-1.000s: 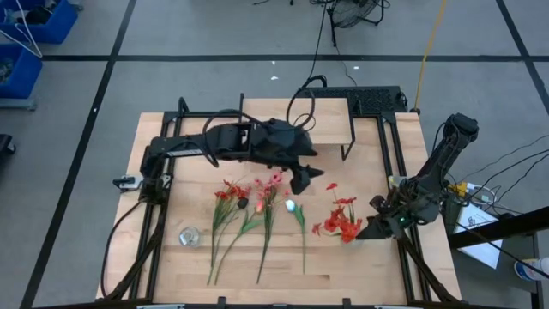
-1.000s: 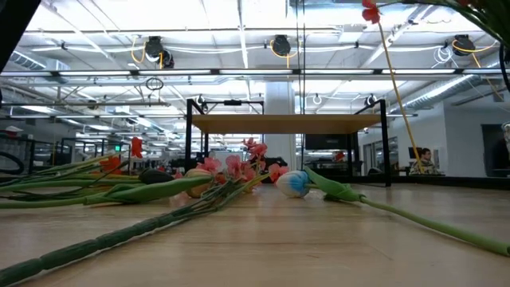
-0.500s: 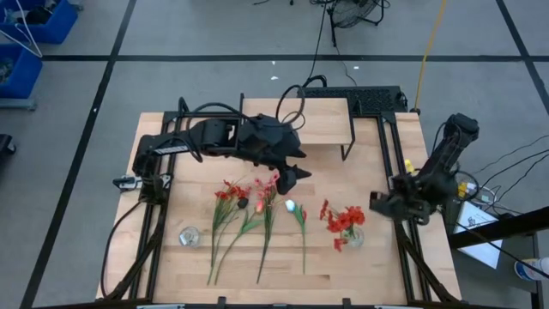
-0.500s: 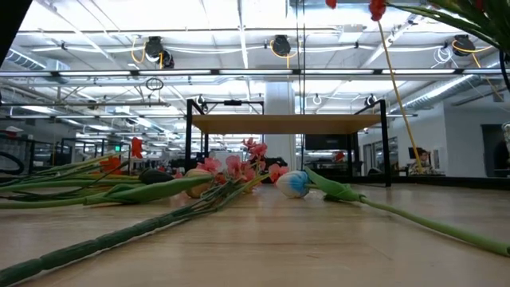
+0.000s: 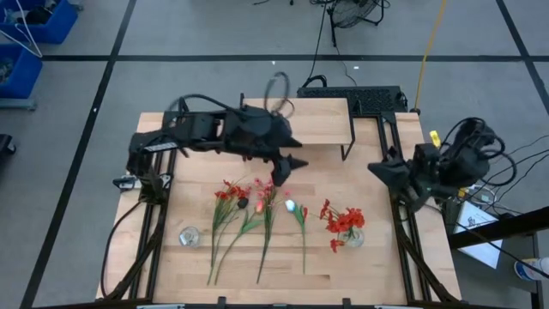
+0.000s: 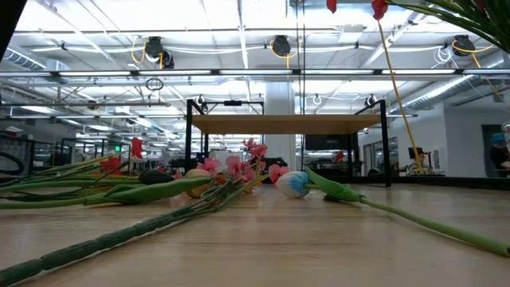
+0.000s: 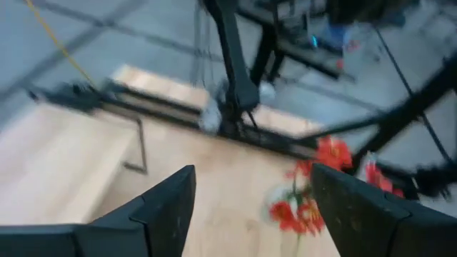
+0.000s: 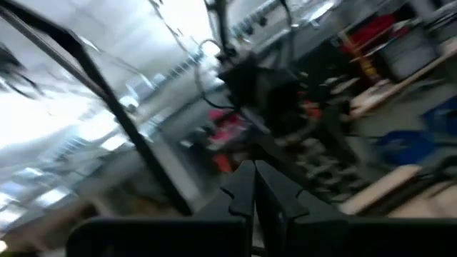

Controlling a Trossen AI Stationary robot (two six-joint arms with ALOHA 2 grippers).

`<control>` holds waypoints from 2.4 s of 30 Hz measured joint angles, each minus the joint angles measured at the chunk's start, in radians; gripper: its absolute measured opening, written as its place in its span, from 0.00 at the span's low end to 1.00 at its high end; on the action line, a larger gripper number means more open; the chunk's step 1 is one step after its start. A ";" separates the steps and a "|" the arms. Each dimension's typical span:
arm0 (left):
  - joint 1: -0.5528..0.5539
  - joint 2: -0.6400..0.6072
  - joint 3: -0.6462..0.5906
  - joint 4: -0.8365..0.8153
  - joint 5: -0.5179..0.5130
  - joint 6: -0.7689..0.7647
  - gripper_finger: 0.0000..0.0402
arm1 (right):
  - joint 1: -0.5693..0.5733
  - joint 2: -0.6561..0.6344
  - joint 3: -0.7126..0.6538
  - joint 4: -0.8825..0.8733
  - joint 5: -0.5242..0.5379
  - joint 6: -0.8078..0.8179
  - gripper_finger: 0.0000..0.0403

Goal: Pick and place flowers into a vace then onto a shelf
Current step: Put the white flower into the right transparent vase

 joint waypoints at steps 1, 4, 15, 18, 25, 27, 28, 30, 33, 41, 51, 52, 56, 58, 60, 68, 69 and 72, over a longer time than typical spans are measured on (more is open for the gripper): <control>0.006 -0.017 0.000 0.007 -0.007 0.001 0.66 | -0.027 0.021 0.032 -0.051 0.000 0.008 0.01; 0.027 -0.054 0.000 0.000 0.001 0.027 0.61 | -0.110 0.095 0.107 -0.124 -0.005 0.072 0.01; 0.121 -0.183 -0.002 -0.109 0.020 0.120 0.41 | -0.446 0.430 0.354 -0.164 -0.608 0.232 0.01; 0.134 -0.197 0.002 -0.139 0.019 0.129 0.36 | -0.515 0.495 0.371 -0.094 -0.658 0.303 0.01; 0.143 -0.206 0.000 -0.179 0.027 0.181 0.28 | -0.567 0.620 0.372 0.246 -0.692 0.191 0.01; 0.143 -0.207 0.000 -0.180 0.032 0.188 0.26 | -0.567 0.639 0.372 0.391 -0.753 0.111 0.01; 0.142 -0.206 0.000 -0.182 0.039 0.192 0.26 | -0.566 0.642 0.372 0.437 -0.769 0.056 0.01; 0.142 -0.206 0.000 -0.196 0.054 0.214 0.25 | -0.550 0.635 0.373 0.438 -0.729 -0.046 0.01; 0.142 -0.206 0.000 -0.212 0.071 0.239 0.25 | -0.520 0.603 0.372 0.306 -0.640 -0.078 0.00; 0.160 -0.206 0.000 -0.202 0.167 0.279 0.25 | -0.466 0.578 0.371 0.208 -0.715 0.213 0.01; 0.219 -0.206 0.000 -0.175 0.159 0.216 0.24 | -0.225 0.579 0.369 -0.041 -0.373 0.258 0.01; 0.224 -0.206 0.000 -0.176 0.159 0.214 0.24 | -0.191 0.581 0.369 -0.073 -0.279 0.257 0.01; 0.239 -0.206 0.000 -0.178 0.160 0.244 0.24 | -0.086 0.615 0.369 -0.124 0.065 0.286 0.01; 0.247 -0.206 0.000 -0.178 0.161 0.278 0.24 | -0.048 0.649 0.369 -0.117 0.177 0.285 0.01; 0.257 -0.206 0.000 -0.179 0.167 0.313 0.24 | -0.013 0.690 0.369 -0.114 0.296 0.301 0.01; 0.341 -0.206 0.000 -0.185 0.354 0.370 0.24 | 0.089 0.861 0.369 0.078 0.509 0.373 0.01; 0.356 -0.206 0.000 -0.182 0.373 0.361 0.24 | 0.094 0.881 0.369 0.128 0.514 0.362 0.01; 0.385 -0.206 0.000 -0.179 0.394 0.339 0.24 | 0.105 0.951 0.369 0.242 0.519 0.352 0.01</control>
